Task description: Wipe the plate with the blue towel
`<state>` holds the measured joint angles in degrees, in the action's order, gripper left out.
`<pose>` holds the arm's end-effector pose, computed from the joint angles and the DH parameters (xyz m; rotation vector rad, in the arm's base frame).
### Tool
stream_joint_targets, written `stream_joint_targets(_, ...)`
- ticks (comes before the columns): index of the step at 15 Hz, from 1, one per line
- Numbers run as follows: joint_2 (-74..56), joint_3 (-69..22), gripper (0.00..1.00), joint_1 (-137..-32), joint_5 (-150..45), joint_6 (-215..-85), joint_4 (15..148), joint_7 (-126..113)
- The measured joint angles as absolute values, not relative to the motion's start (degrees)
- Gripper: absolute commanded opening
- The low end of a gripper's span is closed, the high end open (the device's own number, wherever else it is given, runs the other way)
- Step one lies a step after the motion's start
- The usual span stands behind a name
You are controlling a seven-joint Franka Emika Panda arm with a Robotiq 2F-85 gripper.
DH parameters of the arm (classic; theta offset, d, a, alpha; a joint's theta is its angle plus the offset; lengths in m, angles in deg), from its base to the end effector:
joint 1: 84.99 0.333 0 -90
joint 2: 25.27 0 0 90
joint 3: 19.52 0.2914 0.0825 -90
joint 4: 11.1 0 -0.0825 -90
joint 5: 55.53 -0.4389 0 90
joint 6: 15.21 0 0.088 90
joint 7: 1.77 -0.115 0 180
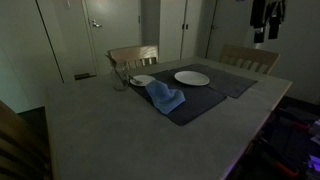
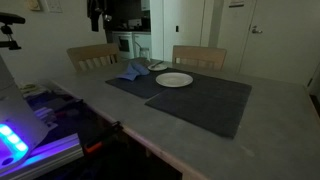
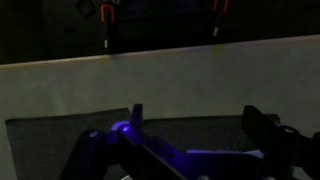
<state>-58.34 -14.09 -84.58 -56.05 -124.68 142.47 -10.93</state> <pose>0.3930 0.0352 0.3400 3.0587 -0.1257 -0.2881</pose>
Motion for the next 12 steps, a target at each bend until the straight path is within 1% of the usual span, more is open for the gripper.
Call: stream_joint_targets(12, -58.6, -14.1, 1.00, -84.6, -56.0, -125.6, 142.6, -10.7)
